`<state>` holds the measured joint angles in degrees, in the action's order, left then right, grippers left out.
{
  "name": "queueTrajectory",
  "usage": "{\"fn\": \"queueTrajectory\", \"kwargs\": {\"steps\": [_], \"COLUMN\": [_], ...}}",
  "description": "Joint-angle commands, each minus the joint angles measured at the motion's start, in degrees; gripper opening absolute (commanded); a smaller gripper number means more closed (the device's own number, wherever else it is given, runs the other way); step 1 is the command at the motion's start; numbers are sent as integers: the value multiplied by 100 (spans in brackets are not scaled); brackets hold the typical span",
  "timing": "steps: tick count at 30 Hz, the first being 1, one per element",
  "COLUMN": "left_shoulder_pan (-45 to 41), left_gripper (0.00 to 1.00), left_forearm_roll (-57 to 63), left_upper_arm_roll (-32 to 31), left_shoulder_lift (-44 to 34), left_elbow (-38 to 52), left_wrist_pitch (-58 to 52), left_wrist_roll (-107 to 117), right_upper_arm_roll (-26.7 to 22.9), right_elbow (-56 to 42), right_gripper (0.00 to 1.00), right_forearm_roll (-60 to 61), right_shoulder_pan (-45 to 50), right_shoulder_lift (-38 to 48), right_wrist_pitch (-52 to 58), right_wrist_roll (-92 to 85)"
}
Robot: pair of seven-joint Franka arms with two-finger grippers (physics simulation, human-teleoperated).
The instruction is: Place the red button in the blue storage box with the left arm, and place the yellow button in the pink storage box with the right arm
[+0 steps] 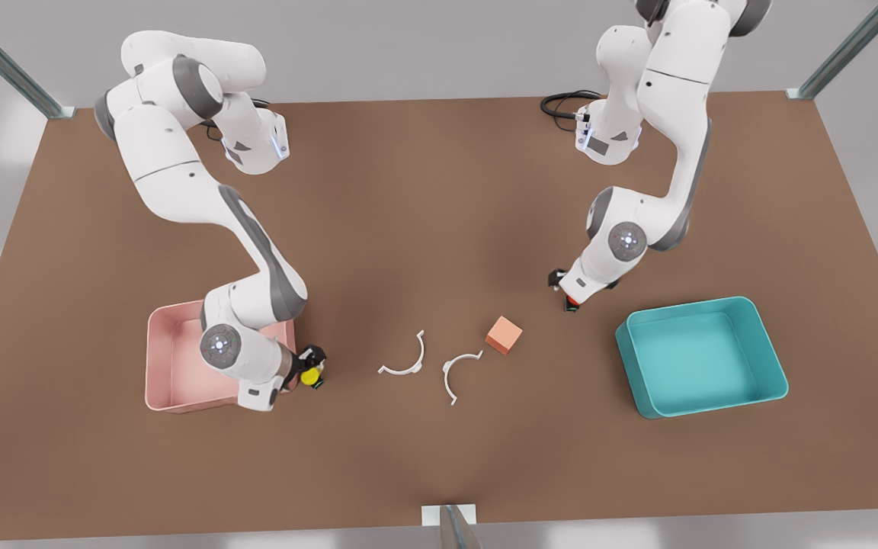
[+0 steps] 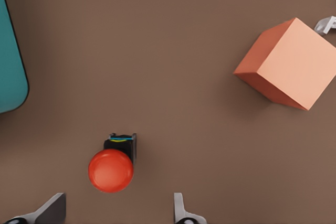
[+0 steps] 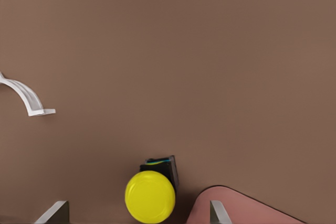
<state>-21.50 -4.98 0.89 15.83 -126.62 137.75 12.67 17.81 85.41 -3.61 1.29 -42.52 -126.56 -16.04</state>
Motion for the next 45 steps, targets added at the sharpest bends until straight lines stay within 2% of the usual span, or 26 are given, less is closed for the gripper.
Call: {"fn": "queueTrajectory", "kwargs": {"steps": [1,7,9,11,12,16,20,21,22,24,25,28,31,33,35,38,39,40,41,45], "left_shoulder_pan": [-3,14,23,23,32,32,41,41,41,41,41,313,893,1446,1850,2343,2396,2483,2501,2493], "left_gripper": [100,100,99,96,90,87,61,56,50,47,47,49,49,49,49,49,50,53,100,100], "left_forearm_roll": [14,23,137,155,164,164,164,164,155,155,155,164,155,155,155,155,164,164,164,146], "left_upper_arm_roll": [-1,8,17,17,17,17,25,25,34,34,34,87,87,87,87,87,96,96,96,87], "left_shoulder_lift": [43,482,526,553,579,693,746,746,746,737,702,17,-739,-968,-924,-196,165,332,403,614], "left_elbow": [-82,-223,-223,-223,-214,-205,-205,-205,-205,-196,-205,-135,172,401,630,1446,1763,1921,1922,2159], "left_wrist_pitch": [1034,1333,1360,1360,1360,1448,1456,1456,1448,1448,1439,728,-740,-1321,-1453,-1461,-1453,-1453,-1427,-1444], "left_wrist_roll": [764,755,755,755,755,755,755,755,755,755,755,368,-660,-1556,-2346,-3332,-3376,-3376,-3359,-3253], "right_upper_arm_roll": [3,3,3,3,3,3,-14,-23,-23,-23,-23,-23,3,12,21,134,511,977,1207,1225], "right_elbow": [248,327,301,309,327,327,301,301,301,309,309,301,195,178,178,432,950,1240,1548,2611], "right_gripper": [100,100,100,100,100,100,100,97,87,79,72,55,48,44,39,40,40,40,40,40], "right_forearm_roll": [10,-60,-640,-878,-878,-869,-869,-878,-878,-878,-878,-878,-878,-878,-860,-843,-843,-860,-869,-869], "right_shoulder_pan": [-23,12,99,117,126,126,135,135,144,135,144,179,214,223,197,-84,-671,-1331,-1702,-2220], "right_shoulder_lift": [-19,-89,-81,-89,-133,-309,-502,-520,-538,-555,-564,-555,-450,-213,15,736,1026,1088,1220,1817], "right_wrist_pitch": [-888,-1046,-1046,-1029,-1002,-932,-949,-958,-976,-985,-985,-985,-950,-800,-722,8,-35,-27,-70,-501], "right_wrist_roll": [-2149,-2685,-2685,-2677,-2677,-2615,-2527,-2527,-2527,-2518,-2518,-2527,-2536,-2510,-2422,-2211,-2211,-2228,-2228,-2211]}}
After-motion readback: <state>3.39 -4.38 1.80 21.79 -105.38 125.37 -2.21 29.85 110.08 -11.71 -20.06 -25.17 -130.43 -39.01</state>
